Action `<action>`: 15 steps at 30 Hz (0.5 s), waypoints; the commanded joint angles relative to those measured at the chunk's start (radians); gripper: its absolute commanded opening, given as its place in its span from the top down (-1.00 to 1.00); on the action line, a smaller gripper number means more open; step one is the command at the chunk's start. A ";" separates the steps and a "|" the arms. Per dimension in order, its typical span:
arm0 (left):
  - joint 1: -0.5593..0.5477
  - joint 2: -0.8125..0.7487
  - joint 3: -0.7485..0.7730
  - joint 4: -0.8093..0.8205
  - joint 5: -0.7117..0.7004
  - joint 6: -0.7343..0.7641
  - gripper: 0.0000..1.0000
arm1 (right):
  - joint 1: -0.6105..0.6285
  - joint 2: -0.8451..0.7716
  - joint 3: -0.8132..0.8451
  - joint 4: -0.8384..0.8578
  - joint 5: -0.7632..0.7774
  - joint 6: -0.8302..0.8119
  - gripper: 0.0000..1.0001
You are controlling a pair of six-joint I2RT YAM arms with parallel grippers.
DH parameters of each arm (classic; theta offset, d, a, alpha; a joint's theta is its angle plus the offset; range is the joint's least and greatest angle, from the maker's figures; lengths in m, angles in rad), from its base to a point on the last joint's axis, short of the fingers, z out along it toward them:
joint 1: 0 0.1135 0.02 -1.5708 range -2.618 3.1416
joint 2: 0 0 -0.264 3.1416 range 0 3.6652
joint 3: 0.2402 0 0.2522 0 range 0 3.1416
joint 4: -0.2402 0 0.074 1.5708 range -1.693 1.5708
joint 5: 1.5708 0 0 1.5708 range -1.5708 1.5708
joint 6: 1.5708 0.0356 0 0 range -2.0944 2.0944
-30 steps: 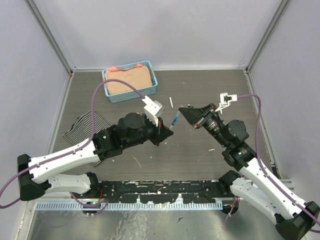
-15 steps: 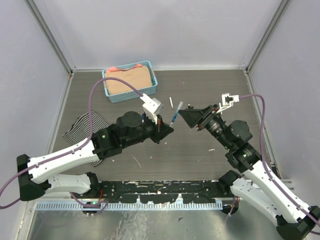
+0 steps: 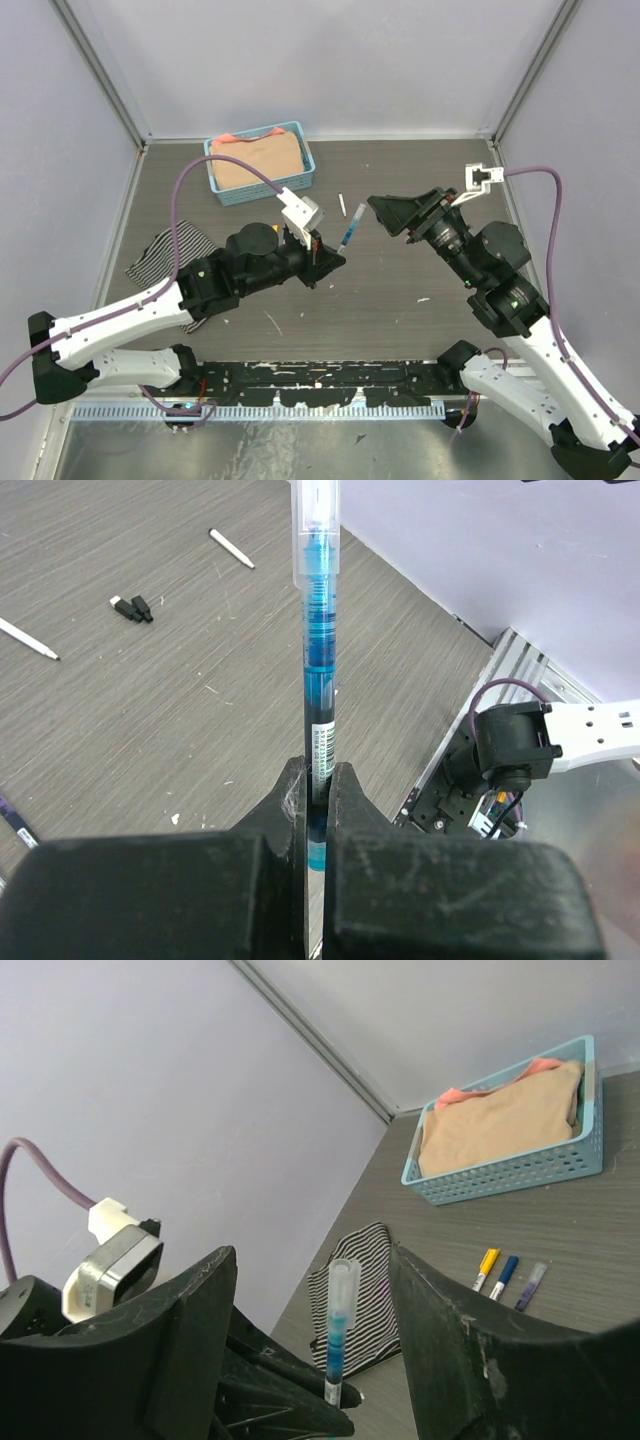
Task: Insert the pens into the pen caps
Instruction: Press the pen cap onto the pen.
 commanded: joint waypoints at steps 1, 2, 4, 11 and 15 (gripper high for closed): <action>-0.003 -0.016 0.000 0.008 0.027 0.024 1.00 | 0.004 0.054 0.067 -0.037 -0.036 -0.025 -0.33; -0.002 -0.017 0.000 0.008 0.030 0.025 1.00 | 0.004 0.067 0.077 -0.043 -0.046 -0.026 -0.30; -0.002 -0.016 0.000 0.007 0.032 0.025 1.00 | 0.004 0.090 0.088 -0.047 -0.065 -0.027 -0.25; -0.002 -0.013 0.000 0.006 0.036 0.025 1.00 | 0.003 0.112 0.085 -0.040 -0.105 -0.022 -0.01; -0.002 -0.011 0.000 0.006 0.035 0.025 1.00 | 0.003 0.108 0.083 -0.041 -0.109 -0.024 0.11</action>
